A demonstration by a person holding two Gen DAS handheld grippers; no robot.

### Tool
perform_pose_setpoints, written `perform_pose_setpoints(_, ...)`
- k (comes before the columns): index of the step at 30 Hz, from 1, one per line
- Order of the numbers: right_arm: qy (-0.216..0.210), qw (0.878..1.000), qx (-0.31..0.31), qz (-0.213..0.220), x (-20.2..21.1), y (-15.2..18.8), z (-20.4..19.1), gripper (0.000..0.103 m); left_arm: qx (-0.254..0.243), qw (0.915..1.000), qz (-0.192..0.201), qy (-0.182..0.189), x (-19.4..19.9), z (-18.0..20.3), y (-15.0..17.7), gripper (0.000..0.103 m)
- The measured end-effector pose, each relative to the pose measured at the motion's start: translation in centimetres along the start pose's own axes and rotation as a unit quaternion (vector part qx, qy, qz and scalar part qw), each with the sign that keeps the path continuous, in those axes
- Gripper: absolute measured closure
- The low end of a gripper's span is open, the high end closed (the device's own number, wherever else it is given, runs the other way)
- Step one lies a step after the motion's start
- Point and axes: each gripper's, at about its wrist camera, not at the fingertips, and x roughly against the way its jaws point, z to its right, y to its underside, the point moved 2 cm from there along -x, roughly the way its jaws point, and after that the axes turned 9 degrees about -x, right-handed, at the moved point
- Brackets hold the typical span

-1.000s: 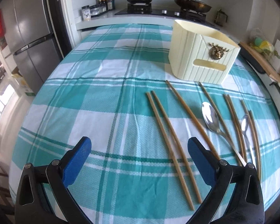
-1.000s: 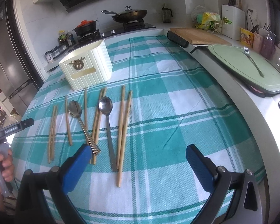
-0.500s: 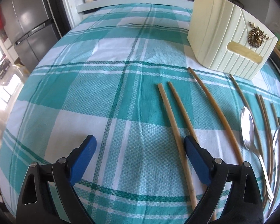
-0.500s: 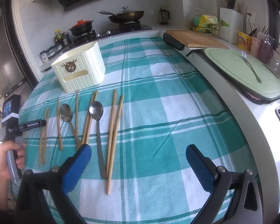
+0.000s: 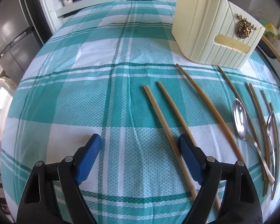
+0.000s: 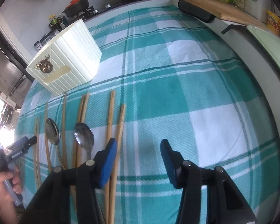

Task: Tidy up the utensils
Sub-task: 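Close the left tool on one chopstick while the right tool closes on another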

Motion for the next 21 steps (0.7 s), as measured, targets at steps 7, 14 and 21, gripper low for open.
perform_pose_setpoints(7,0.028,0.997,0.057,-0.051,-3.6,-1.6,-2.9,0.079,-0.007,0.9999,-0.003,0.014,0.3,-0.3,0.1,0.027)
perform_pose_setpoints(14,0.076,0.984,0.145,-0.071,-4.0,-0.6,-5.1,0.091,-0.036,0.9991,-0.004,0.019,0.4,0.0,0.1,0.038)
perform_pose_setpoints(21,0.09,0.984,0.143,-0.06,-4.6,-2.1,-5.4,0.096,-0.022,0.9973,-0.01,0.07,-0.2,-1.4,-2.2,0.044)
